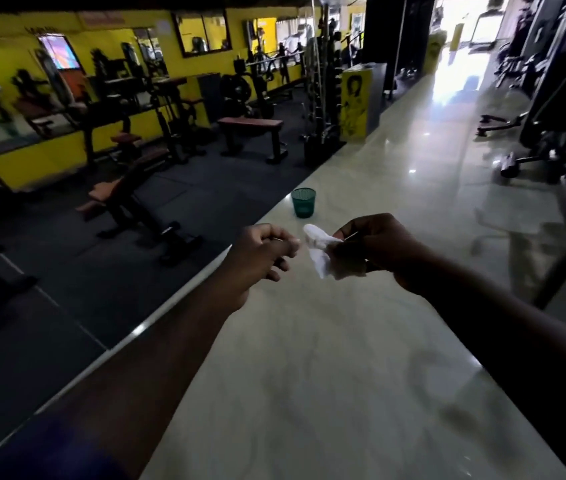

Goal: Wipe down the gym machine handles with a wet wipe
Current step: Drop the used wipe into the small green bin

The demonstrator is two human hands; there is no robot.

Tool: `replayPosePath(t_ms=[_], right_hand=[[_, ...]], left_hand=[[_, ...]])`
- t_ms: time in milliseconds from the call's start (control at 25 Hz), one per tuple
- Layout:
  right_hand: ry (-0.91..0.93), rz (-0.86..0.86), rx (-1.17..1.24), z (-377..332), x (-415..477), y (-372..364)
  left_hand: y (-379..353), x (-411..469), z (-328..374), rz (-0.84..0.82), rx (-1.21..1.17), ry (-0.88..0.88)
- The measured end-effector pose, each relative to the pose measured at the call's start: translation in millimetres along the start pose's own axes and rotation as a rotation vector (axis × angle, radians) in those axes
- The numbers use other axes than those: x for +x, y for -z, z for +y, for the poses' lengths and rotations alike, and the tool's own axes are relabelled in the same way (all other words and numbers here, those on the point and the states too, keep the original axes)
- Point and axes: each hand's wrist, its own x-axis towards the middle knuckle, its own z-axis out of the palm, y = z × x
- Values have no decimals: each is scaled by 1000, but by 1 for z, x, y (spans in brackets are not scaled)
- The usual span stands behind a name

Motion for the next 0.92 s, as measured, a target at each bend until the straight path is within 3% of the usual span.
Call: replayPosePath(t_ms=[240,600,920], right_hand=[[-58,224,7,-12,244,58],[-46,260,-138,-48,582,94],[-82,337,-11,-69,856,157]], left_hand=[[55,211,10,218,359,-26],[134,543,-4,294,221,-145],[156,869,45,196,232,-160]])
